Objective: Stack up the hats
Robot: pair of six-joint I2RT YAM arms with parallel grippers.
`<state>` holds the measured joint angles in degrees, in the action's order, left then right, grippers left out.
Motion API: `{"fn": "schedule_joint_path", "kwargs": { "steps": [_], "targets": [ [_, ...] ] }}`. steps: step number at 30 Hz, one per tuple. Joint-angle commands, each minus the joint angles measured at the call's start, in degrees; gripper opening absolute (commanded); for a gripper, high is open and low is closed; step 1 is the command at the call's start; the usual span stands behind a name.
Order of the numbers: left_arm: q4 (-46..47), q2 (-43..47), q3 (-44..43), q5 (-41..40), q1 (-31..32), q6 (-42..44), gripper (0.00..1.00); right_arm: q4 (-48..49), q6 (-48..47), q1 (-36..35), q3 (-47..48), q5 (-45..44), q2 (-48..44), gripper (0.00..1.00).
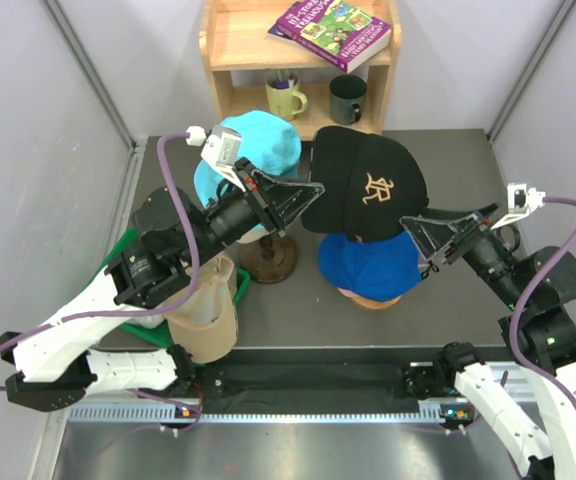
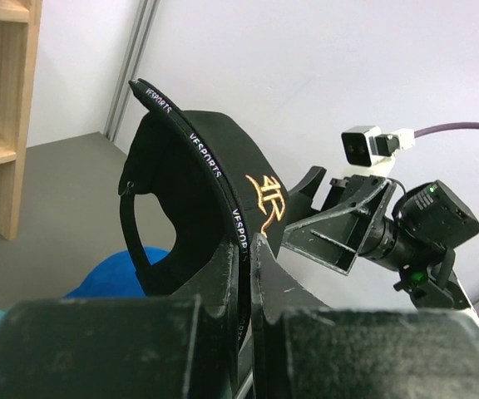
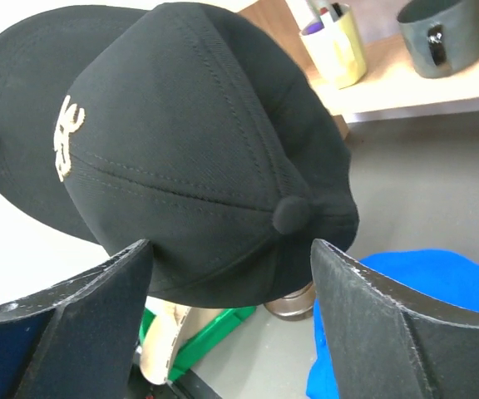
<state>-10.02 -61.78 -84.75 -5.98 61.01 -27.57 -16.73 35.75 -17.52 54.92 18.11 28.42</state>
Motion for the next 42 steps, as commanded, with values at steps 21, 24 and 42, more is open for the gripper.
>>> {"fn": "schedule_joint_path", "kwargs": {
  "steps": [21, 24, 42],
  "targets": [
    [5.54, -1.93, 2.13, 3.15, 0.07, -1.60, 0.00, -16.99, -13.51, -0.50, 17.41, -5.27, 6.11, 0.00],
    [5.89, -4.92, 2.31, 4.31, -0.02, -1.52, 0.00, -22.61, -15.53, -0.50, 20.84, -8.52, 6.55, 0.00],
    [-8.87, -3.62, 8.55, 0.53, 0.07, -2.23, 0.81, -35.13, -18.17, -0.59, 15.59, -14.68, 9.89, 0.00]
  ]
}}
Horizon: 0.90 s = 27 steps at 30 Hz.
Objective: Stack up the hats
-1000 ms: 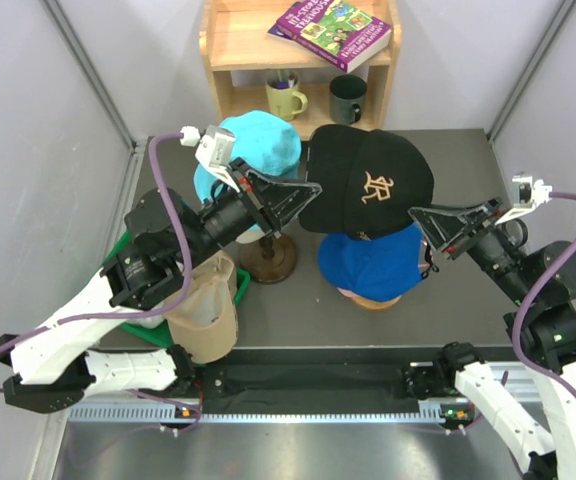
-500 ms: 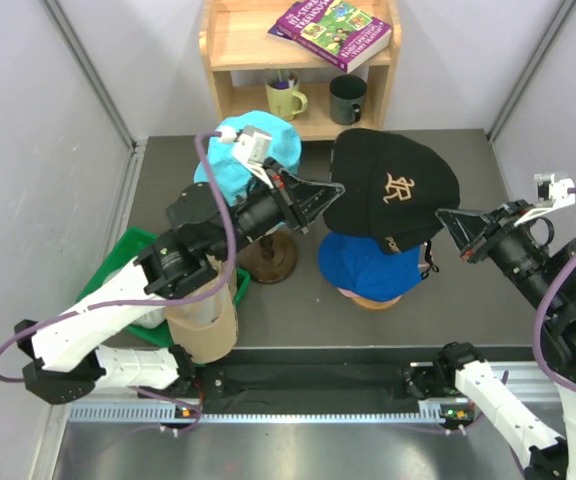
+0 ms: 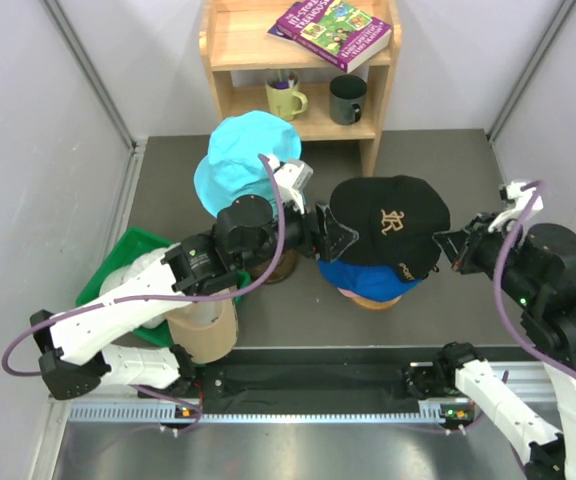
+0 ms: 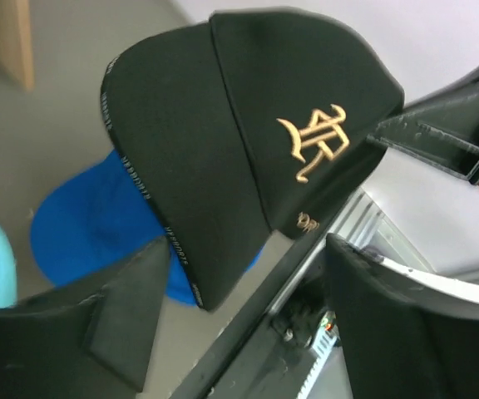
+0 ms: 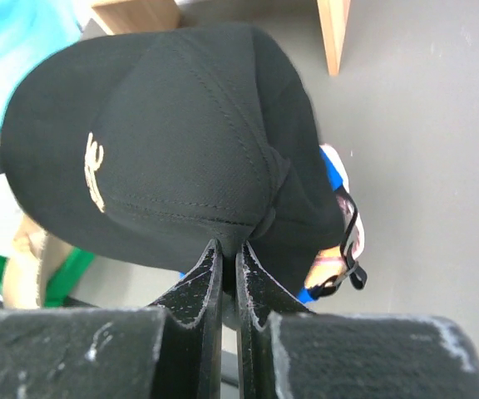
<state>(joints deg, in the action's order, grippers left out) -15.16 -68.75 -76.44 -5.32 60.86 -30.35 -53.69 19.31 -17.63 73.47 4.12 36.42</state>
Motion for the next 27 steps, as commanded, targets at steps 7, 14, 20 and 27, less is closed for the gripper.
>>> {"fn": "schedule_joint_path", "kwargs": {
  "steps": [7, 14, 20, 27],
  "targets": [
    [-4.18, 6.35, -0.46, -0.74, 0.14, 2.84, 0.96, 6.23, -1.91, -0.39, -5.89, 5.54, 6.64, 0.00],
    [-1.89, 4.86, -0.02, 0.31, 0.22, 2.57, 0.98, 2.99, -4.63, -0.48, -1.50, 6.25, 10.07, 0.00],
    [-5.23, -0.23, -3.00, -1.01, 0.22, 4.07, 0.99, 0.52, -6.30, -0.48, 0.45, 10.02, 12.09, 0.00],
    [-6.29, -5.95, -7.93, 3.29, 0.22, 5.12, 0.99, 0.61, -5.78, -0.57, -6.75, 10.20, 10.34, 0.00]
  ]
}}
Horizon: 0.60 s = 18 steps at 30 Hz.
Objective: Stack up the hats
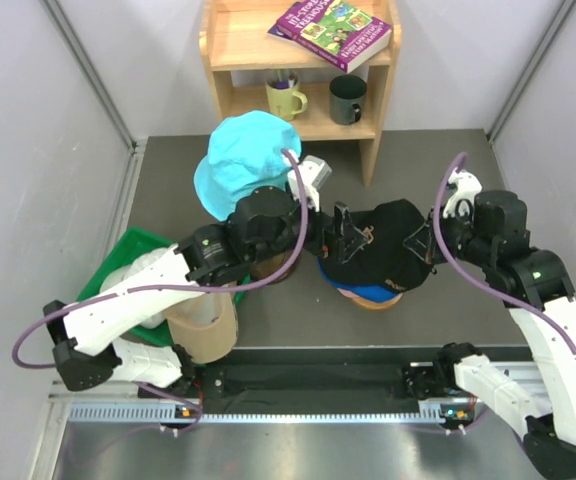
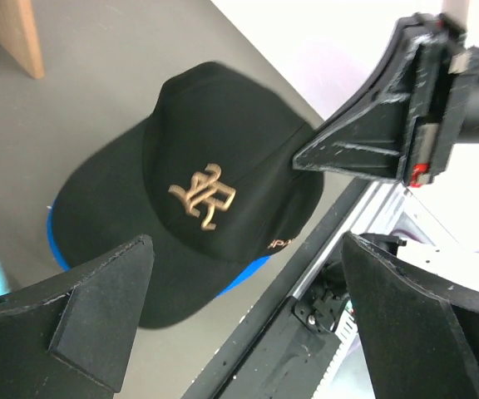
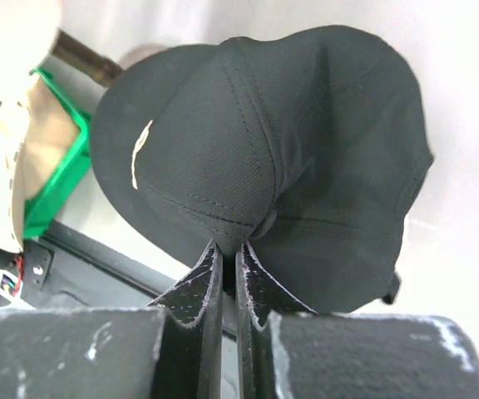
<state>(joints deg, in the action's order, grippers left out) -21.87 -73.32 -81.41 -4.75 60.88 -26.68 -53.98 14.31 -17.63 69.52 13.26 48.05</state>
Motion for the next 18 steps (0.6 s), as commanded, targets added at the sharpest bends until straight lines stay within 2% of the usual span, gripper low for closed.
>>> {"fn": "schedule_joint_path", "kwargs": {
  "steps": [1, 6, 8, 9, 10, 13, 16, 18],
  "targets": [
    [0.34, -2.17, -2.97, 2.91, 0.11, 1.45, 0.99, 0.98, -0.60, -0.74, -3.24, 1.24, -1.38, 0.00],
    [-1.16, -4.81, -0.52, 2.38, 0.20, 1.80, 0.99, 2.38, 0.02, -0.92, -4.83, 1.86, -2.09, 0.07],
    [-0.55, -5.69, 1.15, 2.12, 0.11, 1.98, 0.99, 2.38, 0.28, -1.09, -4.74, 2.30, -1.65, 0.20],
    [-0.20, -6.04, 2.82, 2.20, 0.11, 2.07, 0.99, 2.38, 0.37, -1.09, -4.13, 2.39, -1.30, 0.30],
    [-0.11, -6.74, 3.35, 1.60, 0.11, 1.98, 0.99, 2.04, 0.46, -1.09, -3.60, 2.30, -1.29, 0.48],
    [0.07, -7.45, 5.37, -1.73, 0.20, 1.01, 0.99, 1.33, 1.51, -1.09, -0.79, 1.69, -2.08, 0.72],
    [0.16, -8.06, 6.61, -2.98, 0.11, 1.36, 0.99, 0.02, 3.09, -1.01, 2.28, -1.56, -2.26, 0.79],
    [0.07, -8.42, 7.05, -3.68, 0.11, 1.45, 0.99, 0.10, 3.97, -0.92, 2.90, -2.79, -1.91, 0.79]
  ]
}}
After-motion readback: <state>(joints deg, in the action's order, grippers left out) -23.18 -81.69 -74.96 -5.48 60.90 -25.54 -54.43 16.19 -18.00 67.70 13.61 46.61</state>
